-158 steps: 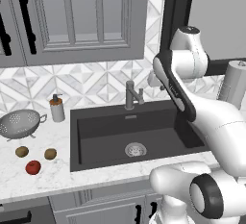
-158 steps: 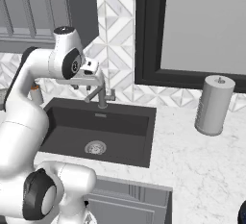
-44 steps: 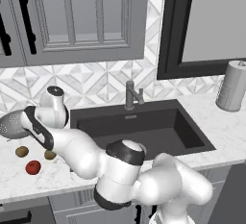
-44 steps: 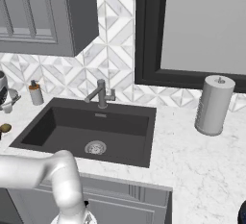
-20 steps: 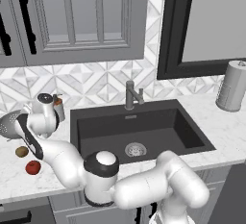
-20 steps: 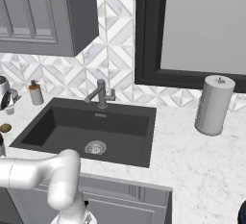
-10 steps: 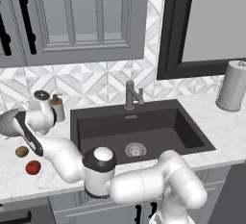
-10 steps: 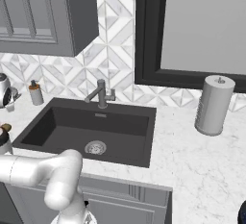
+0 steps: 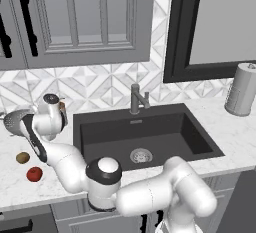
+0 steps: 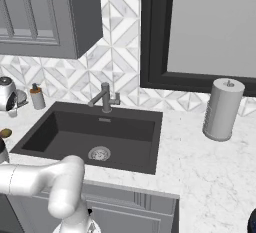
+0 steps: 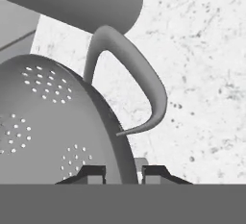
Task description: Put the colander in the sink, put the kiwi, kiwi, apple in the colander, and turn on the sink faucet and pour water over the colander.
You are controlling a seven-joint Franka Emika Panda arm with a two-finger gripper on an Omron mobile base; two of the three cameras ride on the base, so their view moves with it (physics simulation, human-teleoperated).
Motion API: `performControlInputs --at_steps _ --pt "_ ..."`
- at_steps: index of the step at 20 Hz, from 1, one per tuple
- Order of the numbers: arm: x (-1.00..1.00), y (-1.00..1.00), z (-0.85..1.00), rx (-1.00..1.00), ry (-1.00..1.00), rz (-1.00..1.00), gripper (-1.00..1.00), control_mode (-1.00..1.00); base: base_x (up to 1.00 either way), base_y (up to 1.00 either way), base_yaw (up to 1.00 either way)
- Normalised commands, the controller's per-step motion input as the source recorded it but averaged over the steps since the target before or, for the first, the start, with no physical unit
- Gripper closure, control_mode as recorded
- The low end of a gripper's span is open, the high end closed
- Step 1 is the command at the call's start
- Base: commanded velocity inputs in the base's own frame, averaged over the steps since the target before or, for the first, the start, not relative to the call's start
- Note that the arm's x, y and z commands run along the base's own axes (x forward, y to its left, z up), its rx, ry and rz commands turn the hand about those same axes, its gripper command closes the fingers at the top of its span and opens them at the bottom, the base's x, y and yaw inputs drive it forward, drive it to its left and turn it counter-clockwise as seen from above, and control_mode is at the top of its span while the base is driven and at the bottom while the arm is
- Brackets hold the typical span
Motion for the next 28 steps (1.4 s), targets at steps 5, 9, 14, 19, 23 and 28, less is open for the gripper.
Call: performControlInputs --at_steps 5,9,14,19,23,28 --pt "-0.31 -0.12 0.13 0.18 -0.15 -0.08 1.0 -1.0 0.0 0.0 0.0" --pt "-0.86 -0.01 0.76 0.26 -0.31 -0.01 1.0 -1.0 0.0 0.0 0.0" --pt "-1.0 -0.04 0.64 0.1 -0.14 0.0 1.0 -1.0 0.0 0.0 0.0" --pt "-1.0 -0.65 0.23 0.03 0.01 0.0 1.0 -1.0 0.0 0.0 0.0" --pt "-0.84 -0.84 0.28 -0.08 0.18 0.0 1.0 -1.0 0.0 0.0 0.0" --pt "-0.54 -0.98 0.3 -0.19 0.27 0.0 1.0 -1.0 0.0 0.0 0.0"
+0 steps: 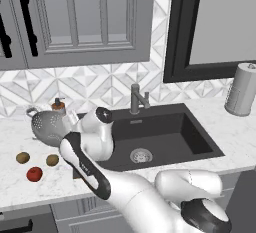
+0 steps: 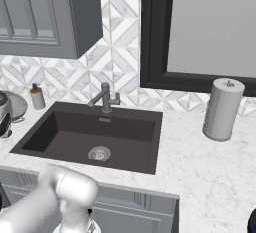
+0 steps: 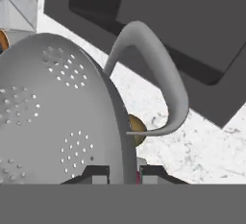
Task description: Put the colander in the sink, put the kiwi, kiwi, apple in the colander, and turn on the sink faucet and pour water over the colander.
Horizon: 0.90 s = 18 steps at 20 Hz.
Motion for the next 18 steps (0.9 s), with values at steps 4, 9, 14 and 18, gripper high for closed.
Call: performControlInputs --at_steps 4,9,14,18 --pt "-0.09 -1.0 0.06 -0.22 0.31 -0.01 1.0 -1.0 0.0 0.0 0.0" --pt "-0.14 -1.0 0.0 -0.04 0.0 -0.01 1.0 -1.0 0.0 0.0 0.0" --pt "-0.41 -1.0 0.0 0.09 -0.31 0.1 1.0 -1.0 0.0 0.0 0.0" --pt "-0.46 -1.0 0.0 0.01 -0.28 0.25 1.0 -1.0 0.0 0.0 0.0"
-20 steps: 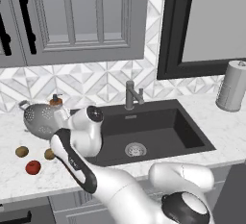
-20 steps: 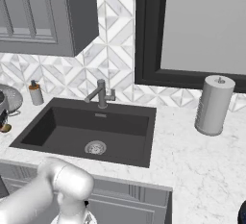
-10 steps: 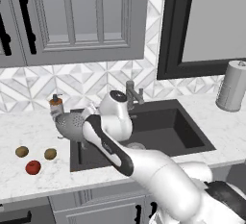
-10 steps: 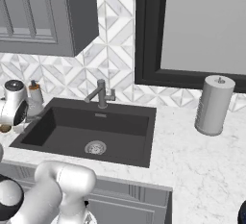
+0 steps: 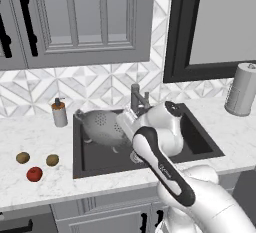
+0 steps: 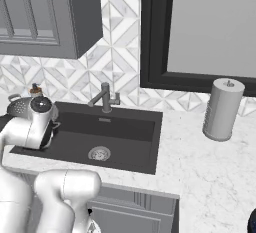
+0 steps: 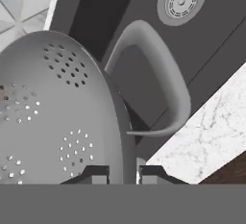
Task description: Put the colander in the sink, put the kiwi, kiwi, apple in the colander, and turn on the sink faucet and pour water over the colander.
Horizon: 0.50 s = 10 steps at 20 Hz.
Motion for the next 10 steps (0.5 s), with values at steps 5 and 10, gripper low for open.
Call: performControlInputs --at_steps 5,10 --pt "-0.1 -1.0 0.04 0.0 -0.19 0.2 1.0 -1.0 0.0 0.0 0.0" --pt "0.0 -1.0 0.12 0.0 -0.16 0.07 1.0 -1.0 0.0 0.0 0.0"
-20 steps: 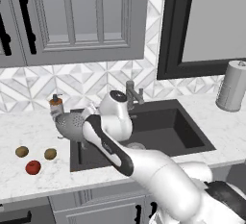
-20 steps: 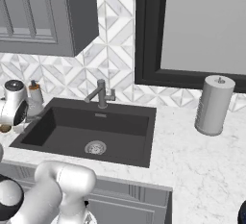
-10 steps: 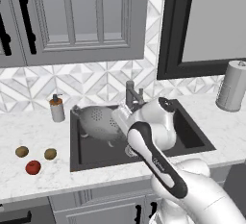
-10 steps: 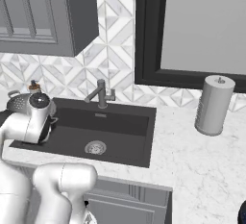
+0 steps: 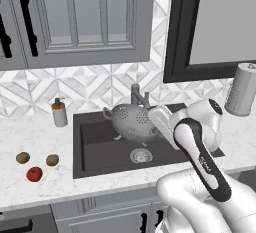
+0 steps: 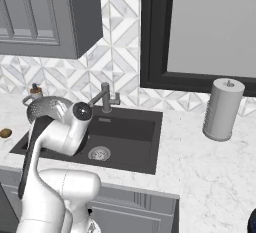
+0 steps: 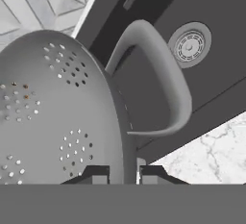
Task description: Put the colander in the sink, put the kiwi, kiwi, apple in the colander, and turn on the sink faucet and pour water over the colander.
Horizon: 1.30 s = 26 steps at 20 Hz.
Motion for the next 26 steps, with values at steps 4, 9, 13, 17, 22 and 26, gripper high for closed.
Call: performControlInputs --at_steps 4,9,13,17,22,26 --pt "0.0 -1.0 0.0 -0.04 -0.05 0.03 1.0 -1.0 0.0 0.0 0.0" --pt "0.02 -0.88 -0.01 -0.17 0.0 0.01 1.0 -1.0 0.0 0.0 0.0" --pt "0.04 -0.66 -0.08 -0.2 0.0 0.0 1.0 -1.0 0.0 0.0 0.0" --pt "0.13 -0.51 -0.2 -0.27 0.06 0.01 1.0 -1.0 0.0 0.0 0.0" --pt "0.25 -0.35 -0.27 -0.16 0.0 0.02 1.0 -1.0 0.0 0.0 0.0" --pt "0.52 -0.08 -0.25 0.0 -0.02 0.01 1.0 -1.0 0.0 0.0 0.0"
